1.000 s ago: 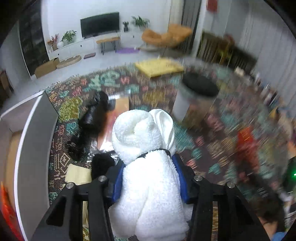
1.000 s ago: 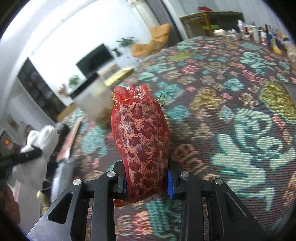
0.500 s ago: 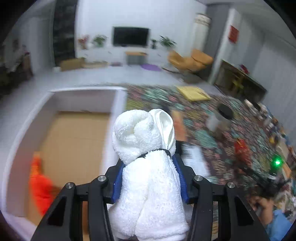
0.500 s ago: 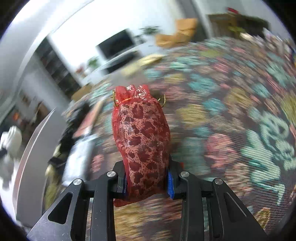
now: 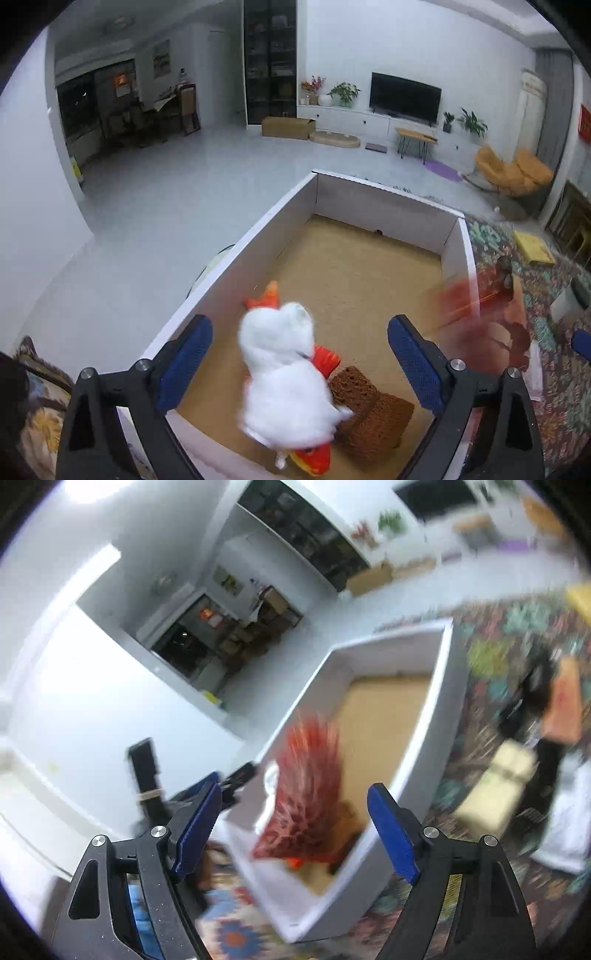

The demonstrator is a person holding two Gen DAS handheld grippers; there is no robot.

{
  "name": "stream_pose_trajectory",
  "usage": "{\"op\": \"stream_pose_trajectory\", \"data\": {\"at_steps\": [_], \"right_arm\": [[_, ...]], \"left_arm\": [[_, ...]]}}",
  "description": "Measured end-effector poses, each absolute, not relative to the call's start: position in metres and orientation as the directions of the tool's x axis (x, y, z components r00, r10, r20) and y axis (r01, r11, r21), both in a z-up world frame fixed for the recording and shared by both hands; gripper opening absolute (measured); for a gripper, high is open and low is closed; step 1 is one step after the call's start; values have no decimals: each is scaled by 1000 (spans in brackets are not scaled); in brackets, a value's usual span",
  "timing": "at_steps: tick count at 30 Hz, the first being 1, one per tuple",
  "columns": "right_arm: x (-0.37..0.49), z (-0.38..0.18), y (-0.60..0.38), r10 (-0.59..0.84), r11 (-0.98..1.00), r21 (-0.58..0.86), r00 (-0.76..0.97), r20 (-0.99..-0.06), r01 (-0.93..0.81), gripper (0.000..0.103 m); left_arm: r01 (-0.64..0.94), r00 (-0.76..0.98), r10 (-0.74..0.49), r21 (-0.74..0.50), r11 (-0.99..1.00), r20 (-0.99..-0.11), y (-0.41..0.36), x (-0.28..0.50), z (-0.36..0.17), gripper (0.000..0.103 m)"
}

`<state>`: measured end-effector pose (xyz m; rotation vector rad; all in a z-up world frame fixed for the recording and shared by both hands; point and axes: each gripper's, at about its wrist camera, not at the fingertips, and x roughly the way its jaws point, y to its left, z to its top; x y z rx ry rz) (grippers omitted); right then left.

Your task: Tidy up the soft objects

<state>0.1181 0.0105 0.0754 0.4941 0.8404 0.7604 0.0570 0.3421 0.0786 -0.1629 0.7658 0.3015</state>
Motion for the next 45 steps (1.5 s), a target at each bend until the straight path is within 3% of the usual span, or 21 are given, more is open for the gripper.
{"op": "stream_pose_trajectory", "data": {"at_steps": [2, 4, 7, 12, 15, 18, 20, 23, 26, 31, 34, 35, 45], "right_arm": [[111, 66, -9, 680, 728, 571, 511, -526, -381, 84], [102, 33, -46, 484, 872, 403, 613, -624, -279, 84], [97, -27, -98, 264, 964, 226, 617, -741, -141, 84], [114, -107, -115, 233, 970, 181, 407, -884, -162, 85], [127, -108, -110, 154, 982, 78, 490, -858, -173, 82], [142, -115, -161, -20, 990, 52, 506, -862, 128, 83], [133, -110, -186, -46, 978, 72, 541, -840, 194, 83], [103, -105, -211, -138, 976, -15, 565, -813, 217, 83], [93, -117, -232, -234, 951, -82, 521, -821, 297, 84], [102, -115, -273, -201, 886, 63, 505, -839, 459, 89], [119, -118, -286, -314, 835, -7, 467, -827, 550, 98], [127, -117, -288, -325, 836, -25, 456, -829, 549, 98], [133, -120, -290, -309, 838, -6, 465, -830, 546, 98]], "left_arm": [[-302, 709, 176, -69, 951, -683, 335, 48, 81, 96], [-241, 745, 112, -109, 964, -657, 312, 38, 84, 96], [-102, 774, -22, -159, 982, -633, 265, 30, 85, 96], [149, 744, -217, -159, 976, -632, 159, 18, 68, 96], [242, 689, -266, -131, 961, -674, 108, 21, 43, 96], [295, 599, -258, -91, 951, -758, 66, 23, 0, 96], [311, 536, -232, -65, 948, -812, 46, 28, -32, 96], [329, 495, -210, -42, 943, -843, 17, 44, -67, 96], [317, 495, -178, -14, 948, -851, -14, 71, -89, 96], [287, 557, -154, 16, 958, -816, -63, 127, -100, 96], [243, 563, -155, -16, 970, -812, -73, 168, -100, 98], [211, 564, -131, -11, 977, -815, -76, 183, -100, 103], [165, 573, -105, -11, 986, -813, -78, 208, -101, 103]]}}
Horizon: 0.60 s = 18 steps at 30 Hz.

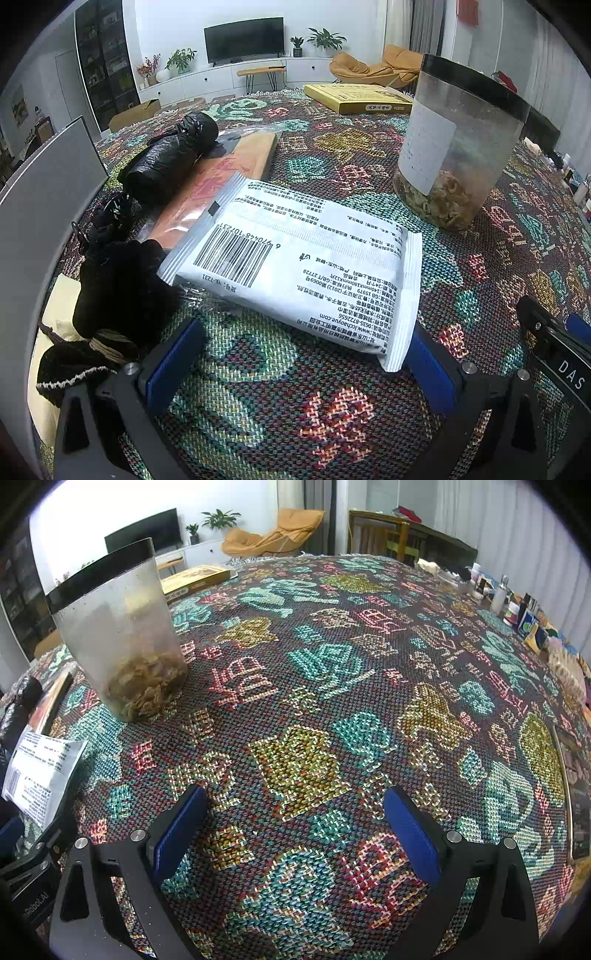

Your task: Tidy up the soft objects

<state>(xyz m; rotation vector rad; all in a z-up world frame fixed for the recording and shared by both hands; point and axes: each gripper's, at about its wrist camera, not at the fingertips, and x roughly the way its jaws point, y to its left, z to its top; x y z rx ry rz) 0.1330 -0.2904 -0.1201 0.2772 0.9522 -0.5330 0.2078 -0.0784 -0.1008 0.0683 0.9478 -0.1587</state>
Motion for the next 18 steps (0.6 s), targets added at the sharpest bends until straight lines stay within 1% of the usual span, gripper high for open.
{"op": "stream_pose_trajectory", "data": {"at_steps": [18], "right_arm": [[128, -118, -291, -309, 838, -6, 465, -830, 546, 98]], "left_arm": [[165, 573, -105, -11, 986, -813, -80, 209, -101, 103]]}}
